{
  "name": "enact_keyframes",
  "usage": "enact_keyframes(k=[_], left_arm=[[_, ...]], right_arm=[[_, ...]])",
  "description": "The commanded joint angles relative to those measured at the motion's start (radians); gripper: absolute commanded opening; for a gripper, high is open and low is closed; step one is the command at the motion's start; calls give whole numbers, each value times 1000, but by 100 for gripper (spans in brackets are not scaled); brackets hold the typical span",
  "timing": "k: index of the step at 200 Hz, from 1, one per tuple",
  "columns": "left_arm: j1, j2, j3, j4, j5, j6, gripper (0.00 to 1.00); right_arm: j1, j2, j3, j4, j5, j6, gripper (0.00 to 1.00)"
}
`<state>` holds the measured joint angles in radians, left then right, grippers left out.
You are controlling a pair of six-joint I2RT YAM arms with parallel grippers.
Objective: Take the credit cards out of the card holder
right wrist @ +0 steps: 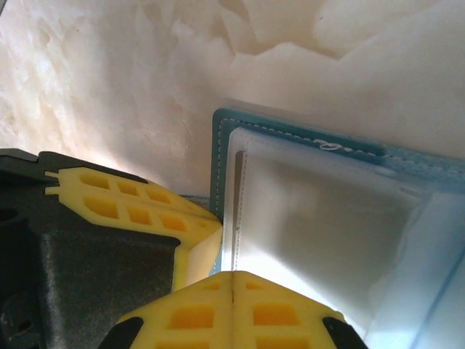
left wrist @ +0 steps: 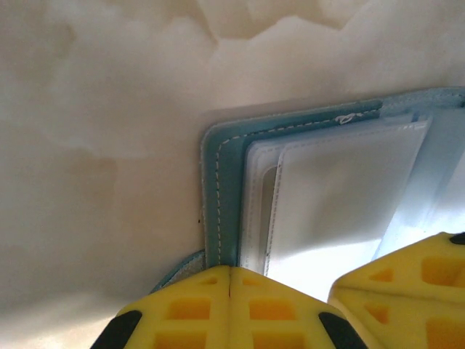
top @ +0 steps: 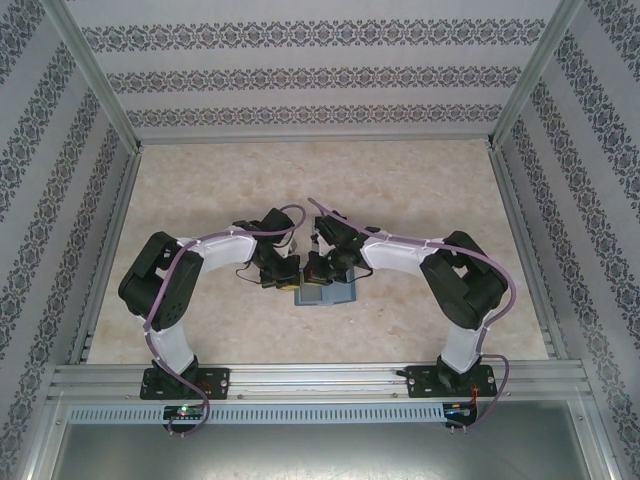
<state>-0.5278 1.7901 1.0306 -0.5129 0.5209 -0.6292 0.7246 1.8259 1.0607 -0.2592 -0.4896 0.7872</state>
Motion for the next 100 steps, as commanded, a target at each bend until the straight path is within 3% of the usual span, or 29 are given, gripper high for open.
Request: enact_keyframes(k=[1,100], left_arm=[[9,20,-12,13,12,-4,0],[8,13,-12,7,9,-3,0]], right_arm=[[14,29,-8,21,-20,17,5],[18,53,11,-75,53,-24,5]])
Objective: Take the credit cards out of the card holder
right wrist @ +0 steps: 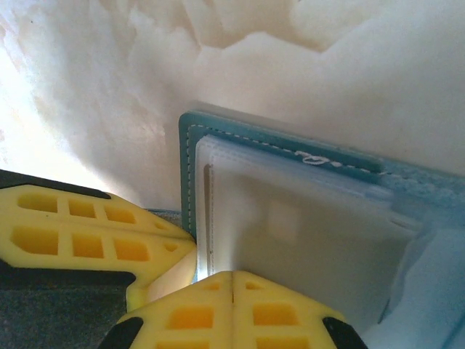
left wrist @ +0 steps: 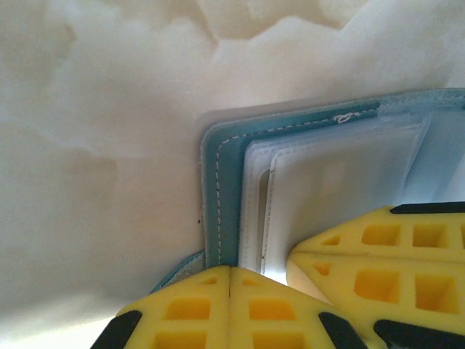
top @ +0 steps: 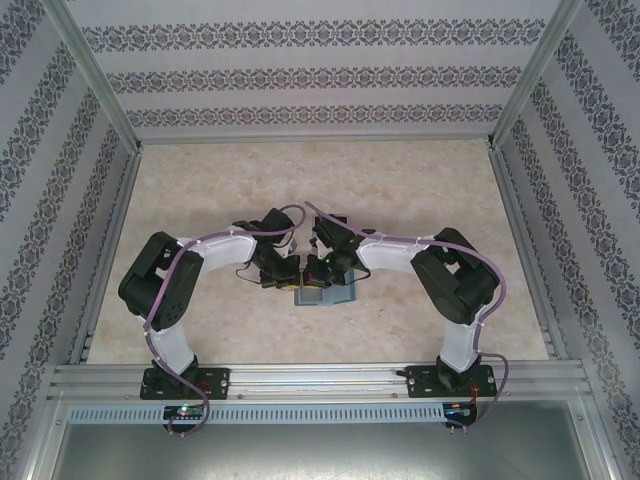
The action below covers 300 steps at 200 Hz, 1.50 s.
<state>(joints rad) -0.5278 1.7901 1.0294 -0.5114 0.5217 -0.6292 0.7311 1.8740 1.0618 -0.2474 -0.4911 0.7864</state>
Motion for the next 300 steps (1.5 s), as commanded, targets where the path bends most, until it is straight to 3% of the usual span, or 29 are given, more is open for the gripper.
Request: enact_keyframes(k=[1,91,178,261,300], left_arm=[[9,13,-10,6,7,-3,0],[8,-23,-5,11,9,-23,0],[3,-20,-27,173,138,-124,0],[2,45,-14,136,127,-99,0],[2,60,-5,81,100,-69,0]], right_arm=[[12,5,10,-89,57,-24,5],[19,1,59,-233,157,-79,11],[23,-13,72,-260,181,-86,15],[25,-16,75,-280,204,-85,16],[26,-36,74,-305,229,-94,28]])
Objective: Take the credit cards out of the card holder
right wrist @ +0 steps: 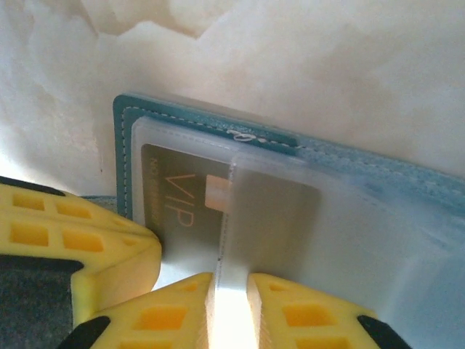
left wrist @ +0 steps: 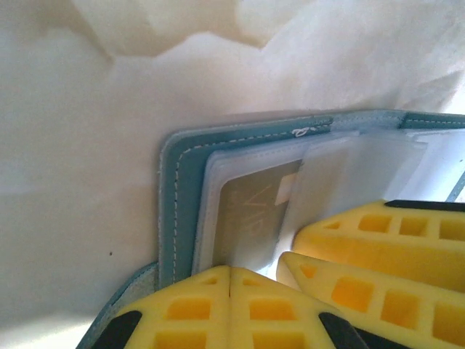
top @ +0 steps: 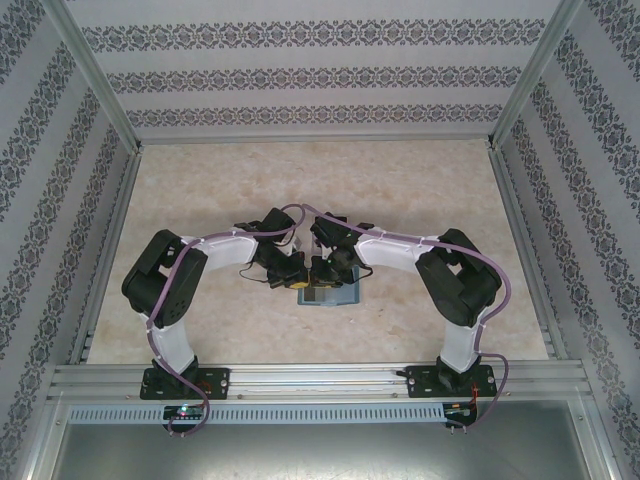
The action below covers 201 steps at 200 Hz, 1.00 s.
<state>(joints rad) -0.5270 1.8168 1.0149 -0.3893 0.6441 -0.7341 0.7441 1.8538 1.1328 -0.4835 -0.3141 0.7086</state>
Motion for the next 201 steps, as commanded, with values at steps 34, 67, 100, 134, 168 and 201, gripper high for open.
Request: enact_keyframes(k=[34,67,100,134,168,201], left_arm=[[2,29,4,-42,-32,39,0],[2,28,5,-38,-31,39,0],[2,29,7,-39,-29,39,0],[1,33,7,-34,-26,40,0],[2,39,10,-33,-20,41,0],[0,39,17,-36,-10,42,0]], right_arm=[[18,-27,8,-91,71,-21,34],[18,-35,17,-118,92,-26,36],[19,-60,23,-143,112,-25,37],[19,-86,29,-169,131,-24,38],[19,-93,33,-191,148,-30,39],[19,-96,31,-196,149,-29,41]])
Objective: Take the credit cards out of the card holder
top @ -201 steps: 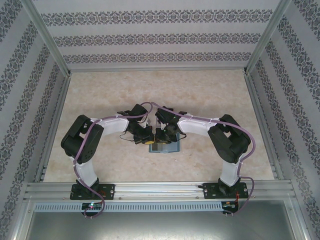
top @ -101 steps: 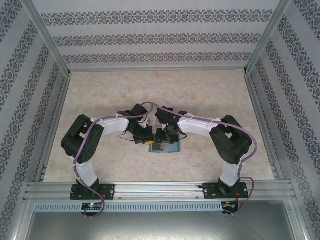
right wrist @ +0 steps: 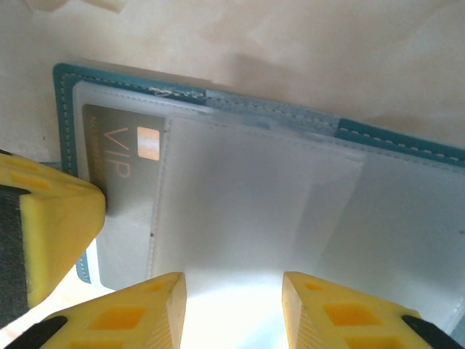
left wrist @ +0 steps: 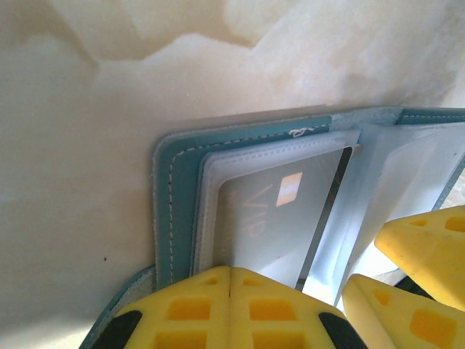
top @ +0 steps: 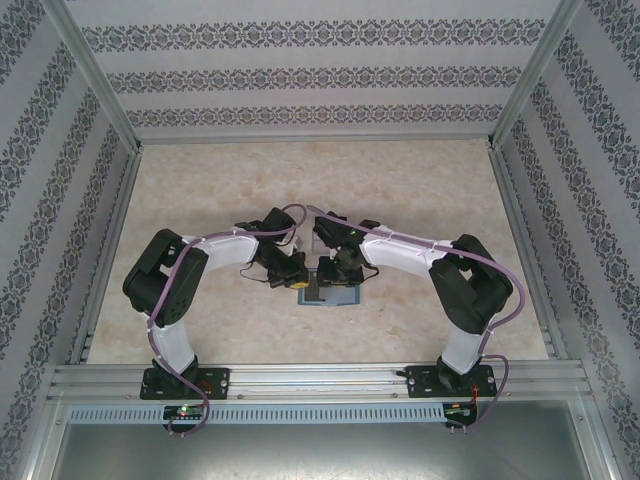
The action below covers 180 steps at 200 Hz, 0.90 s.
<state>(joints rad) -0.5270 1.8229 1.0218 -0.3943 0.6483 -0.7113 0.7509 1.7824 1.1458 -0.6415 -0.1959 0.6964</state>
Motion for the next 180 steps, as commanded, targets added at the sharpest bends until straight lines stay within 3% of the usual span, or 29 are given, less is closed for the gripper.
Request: enact_keyframes(k=[1,102,180], left_arm=[[1,32,12,-31,-14,19,0],[-18,50,78,-75,25,42,0],[-23,63,70,-74,22,39,0]], right_arm=[[12,-25,19,-38,30,-17,41],[8,-59,-17,-5,17,-2,40],[5,7,-13,46,-25,0,27]])
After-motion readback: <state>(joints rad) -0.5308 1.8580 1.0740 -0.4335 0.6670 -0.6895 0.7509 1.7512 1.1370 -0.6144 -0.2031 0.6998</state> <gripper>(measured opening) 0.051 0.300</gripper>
